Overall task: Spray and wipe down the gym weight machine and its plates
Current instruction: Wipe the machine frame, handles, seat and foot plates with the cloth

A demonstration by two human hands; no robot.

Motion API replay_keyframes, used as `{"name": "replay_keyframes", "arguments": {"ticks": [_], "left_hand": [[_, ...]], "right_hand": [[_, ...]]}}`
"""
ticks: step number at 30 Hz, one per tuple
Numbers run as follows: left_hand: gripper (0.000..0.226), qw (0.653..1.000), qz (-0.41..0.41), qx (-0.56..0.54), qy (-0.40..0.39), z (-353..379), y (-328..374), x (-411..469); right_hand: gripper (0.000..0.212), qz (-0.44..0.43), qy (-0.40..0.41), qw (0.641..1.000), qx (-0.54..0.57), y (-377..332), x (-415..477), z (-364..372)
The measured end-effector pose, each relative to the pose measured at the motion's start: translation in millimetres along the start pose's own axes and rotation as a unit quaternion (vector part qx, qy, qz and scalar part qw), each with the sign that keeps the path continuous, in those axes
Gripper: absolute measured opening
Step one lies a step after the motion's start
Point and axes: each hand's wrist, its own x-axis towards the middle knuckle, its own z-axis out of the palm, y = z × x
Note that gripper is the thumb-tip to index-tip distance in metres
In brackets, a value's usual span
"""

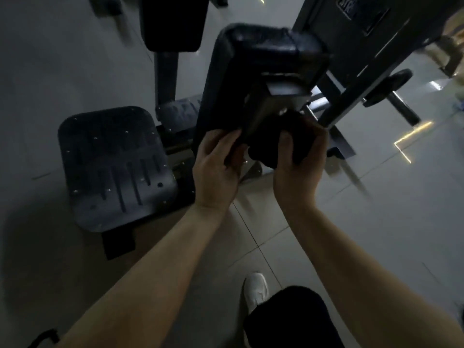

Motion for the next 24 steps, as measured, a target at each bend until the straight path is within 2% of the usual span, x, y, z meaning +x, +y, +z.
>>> {"name": "replay_keyframes", "arguments": {"ticks": [3,6,10,13,18,24], "left_hand": [[0.030,0.995,0.080,-0.028,0.055,18,-29,-5],[0.029,0.987,0.121,-0.040,0.094,32,-50,-6],[0.029,0.974,0.180,-0.037,0.131,43,-70,-2],[0.030,0.972,0.185,-0.043,0.138,44,-73,-3],[0.027,0.986,0.154,-0.038,0.042,24,-83,-19],[0.026,0.995,0.061,-0.001,-0.083,1,-119,-63]], "right_hand": [[0.027,-0.102,0.053,0.992,0.046,29,2,15],[0.023,-0.177,0.081,0.977,0.082,50,3,24],[0.021,-0.237,0.081,0.960,0.124,68,-1,31],[0.020,-0.245,0.094,0.955,0.139,76,-4,33],[0.025,-0.194,0.062,0.970,0.131,93,-24,34],[0.019,-0.168,0.003,0.979,0.117,119,-54,33]]}}
